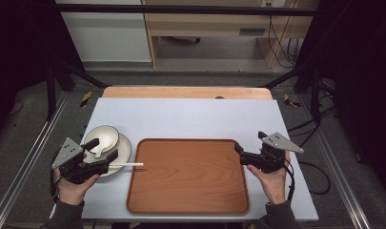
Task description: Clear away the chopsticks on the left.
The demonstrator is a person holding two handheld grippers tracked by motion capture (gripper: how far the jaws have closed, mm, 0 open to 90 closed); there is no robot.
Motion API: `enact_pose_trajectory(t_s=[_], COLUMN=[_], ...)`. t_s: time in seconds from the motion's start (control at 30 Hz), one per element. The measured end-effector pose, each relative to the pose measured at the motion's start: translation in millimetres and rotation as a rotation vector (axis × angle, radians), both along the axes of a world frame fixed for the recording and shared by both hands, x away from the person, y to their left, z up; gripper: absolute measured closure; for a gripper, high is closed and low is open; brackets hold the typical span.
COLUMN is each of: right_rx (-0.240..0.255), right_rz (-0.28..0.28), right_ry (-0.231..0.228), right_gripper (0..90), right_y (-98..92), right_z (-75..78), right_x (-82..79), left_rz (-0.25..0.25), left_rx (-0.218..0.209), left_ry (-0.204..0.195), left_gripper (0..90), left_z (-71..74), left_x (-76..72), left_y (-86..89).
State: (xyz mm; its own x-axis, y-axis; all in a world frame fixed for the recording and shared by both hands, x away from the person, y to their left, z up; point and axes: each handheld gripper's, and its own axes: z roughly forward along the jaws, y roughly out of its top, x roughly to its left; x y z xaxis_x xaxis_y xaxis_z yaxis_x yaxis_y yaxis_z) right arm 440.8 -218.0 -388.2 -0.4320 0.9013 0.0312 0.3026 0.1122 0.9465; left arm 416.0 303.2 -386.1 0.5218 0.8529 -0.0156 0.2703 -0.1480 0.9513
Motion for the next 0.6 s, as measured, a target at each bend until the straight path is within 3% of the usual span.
enact_pose_trajectory(t_s=[0.4, 0.5, 0.6], right_rx=[-0.008, -0.005, 0.0], right_rz=[0.023, 0.025, 0.024], right_ry=[0.01, 0.01, 0.009], right_gripper=[8.1, 8.1, 8.2], right_y=[6.0, 6.6, 5.5], right_z=[0.8, 1.7, 2.1], right_x=[-2.1, -3.1, -3.9], left_rz=[-0.042, -0.078, -0.083], left_rx=[0.036, 0.055, 0.059], left_ry=[0.005, 0.024, 0.039], left_gripper=[18.7, 18.9, 18.9], left_z=[0.4, -2.2, -4.4], left_x=[-11.5, -19.0, -21.4], left_y=[16.1, 25.2, 29.7])
